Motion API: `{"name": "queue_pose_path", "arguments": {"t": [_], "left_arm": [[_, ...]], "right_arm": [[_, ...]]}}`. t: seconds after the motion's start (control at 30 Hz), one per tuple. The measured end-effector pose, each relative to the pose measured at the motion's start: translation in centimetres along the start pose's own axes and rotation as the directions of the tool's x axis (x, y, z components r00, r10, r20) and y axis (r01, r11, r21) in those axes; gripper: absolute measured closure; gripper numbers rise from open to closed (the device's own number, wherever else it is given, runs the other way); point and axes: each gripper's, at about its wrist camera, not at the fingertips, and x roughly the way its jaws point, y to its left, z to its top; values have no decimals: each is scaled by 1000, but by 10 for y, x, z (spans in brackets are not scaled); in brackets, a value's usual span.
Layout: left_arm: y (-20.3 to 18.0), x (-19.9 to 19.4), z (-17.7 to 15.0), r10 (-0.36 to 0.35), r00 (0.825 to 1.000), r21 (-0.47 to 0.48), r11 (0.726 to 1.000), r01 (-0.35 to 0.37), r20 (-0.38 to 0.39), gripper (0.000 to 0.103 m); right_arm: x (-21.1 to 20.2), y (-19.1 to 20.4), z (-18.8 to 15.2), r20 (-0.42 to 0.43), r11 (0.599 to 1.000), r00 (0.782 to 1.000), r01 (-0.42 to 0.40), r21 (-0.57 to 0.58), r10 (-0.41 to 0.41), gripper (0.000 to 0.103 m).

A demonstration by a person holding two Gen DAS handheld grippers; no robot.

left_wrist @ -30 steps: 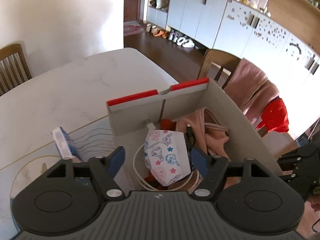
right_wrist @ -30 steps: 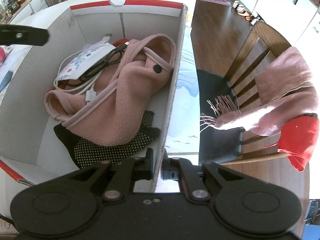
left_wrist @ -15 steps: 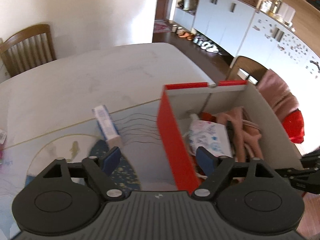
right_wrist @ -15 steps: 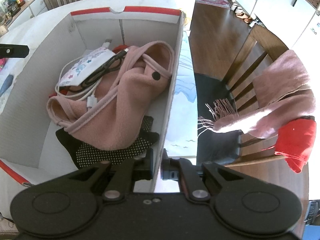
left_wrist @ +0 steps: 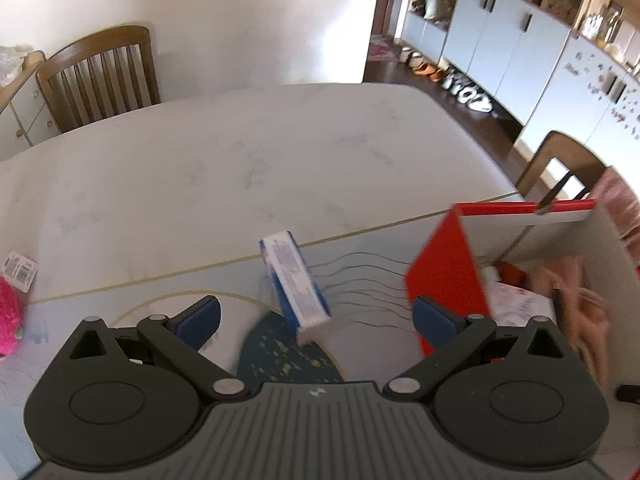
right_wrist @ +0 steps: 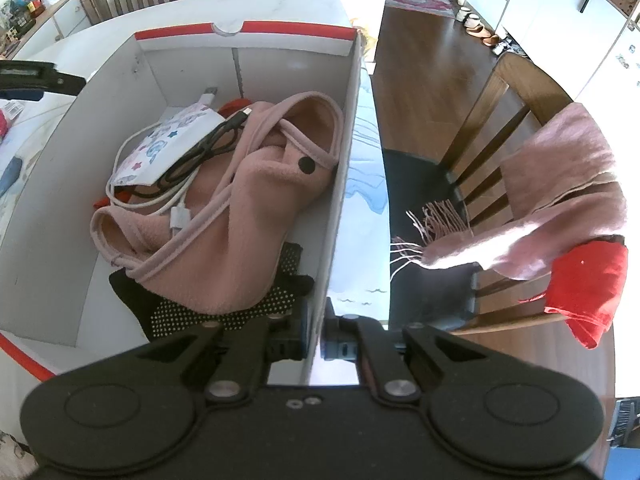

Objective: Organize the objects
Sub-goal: 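Move the left gripper back to the blue-white tissue pack, then close the left gripper on the tissue pack and lift it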

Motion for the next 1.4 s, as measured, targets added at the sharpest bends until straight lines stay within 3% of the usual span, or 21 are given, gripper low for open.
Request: {"name": "queue_pose_path", "arguments": {"t": [0.3,0.77,0.87,1.13,1.27,1.4], "left_arm": [[-2,42,6,101,994,62,993,-99,-33,0],[3,69,2,123,990,48,992,-120,-73,2],[3,70,0,123,990,47,992,-120,-75,12],[1,68,-4,100,991,48,994,-96,-90,65],[1,65,-7,110,989,48,993,-106,-94,74],[6,55,-12,91,992,17,996,-90,-91,77]], "right_arm": [[1,-3,2,-1,1000,1000,-5,26,5,99],[-3,-4,4,-5,999,1000,-10,42,10,99],[-5,-4,4,-3,999,1000,-9,41,9,99],[-8,-4,3,2,999,1000,-10,42,10,99],[-10,-4,2,8,999,1000,-8,42,8,99],[-11,-3,0,17,999,1000,-7,43,6,99]]}}
